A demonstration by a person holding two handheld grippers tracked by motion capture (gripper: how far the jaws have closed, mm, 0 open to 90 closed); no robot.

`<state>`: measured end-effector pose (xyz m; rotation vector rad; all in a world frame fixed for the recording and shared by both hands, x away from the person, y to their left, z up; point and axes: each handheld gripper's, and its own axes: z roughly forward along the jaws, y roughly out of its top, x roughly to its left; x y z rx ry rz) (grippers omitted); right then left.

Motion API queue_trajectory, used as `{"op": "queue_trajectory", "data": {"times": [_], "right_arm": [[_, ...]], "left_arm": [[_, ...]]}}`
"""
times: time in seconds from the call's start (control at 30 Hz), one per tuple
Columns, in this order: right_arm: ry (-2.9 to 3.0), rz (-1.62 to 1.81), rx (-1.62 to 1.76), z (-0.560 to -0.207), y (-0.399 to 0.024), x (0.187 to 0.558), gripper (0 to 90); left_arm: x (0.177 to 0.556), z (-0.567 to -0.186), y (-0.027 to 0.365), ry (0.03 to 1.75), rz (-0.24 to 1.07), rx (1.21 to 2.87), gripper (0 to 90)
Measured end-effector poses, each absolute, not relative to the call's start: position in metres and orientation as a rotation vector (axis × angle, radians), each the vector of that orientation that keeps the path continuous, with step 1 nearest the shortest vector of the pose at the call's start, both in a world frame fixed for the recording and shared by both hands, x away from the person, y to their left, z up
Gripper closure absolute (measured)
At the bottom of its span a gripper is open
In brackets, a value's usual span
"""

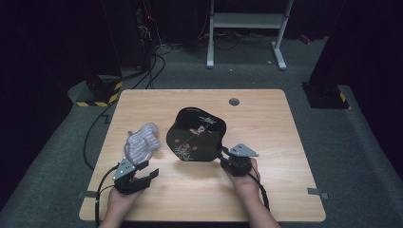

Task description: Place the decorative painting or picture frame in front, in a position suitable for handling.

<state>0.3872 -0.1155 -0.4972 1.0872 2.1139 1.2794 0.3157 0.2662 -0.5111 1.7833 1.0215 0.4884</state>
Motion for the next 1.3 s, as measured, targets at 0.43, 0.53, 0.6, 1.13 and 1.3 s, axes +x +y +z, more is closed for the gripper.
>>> {"op": "queue_trajectory", "data": {"times": [0.43, 0.53, 0.6, 1.13, 1.3], "right_arm": [[2.022, 1.28, 1.125, -0.486, -0.144, 0.362, 50.9], [1.985, 1.26, 1.164, -0.485, -0.161, 0.356, 49.0], [1.957, 1.243, 1.197, -0.485, -0.174, 0.353, 48.3], [1.924, 1.227, 1.249, -0.489, -0.189, 0.348, 39.3], [1.956, 1.239, 1.224, -0.49, -0.18, 0.353, 38.1]], "left_arm": [[0.329, -0.501, 0.254, 1.014, 0.59, 1.778, 40.3], [0.336, -0.499, 0.25, 1.036, 0.611, 1.776, 40.3], [0.339, -0.498, 0.247, 1.04, 0.612, 1.774, 40.2], [0.345, -0.499, 0.238, 1.023, 0.592, 1.793, 39.4], [0.342, -0.5, 0.243, 1.032, 0.597, 1.796, 39.2]]}}
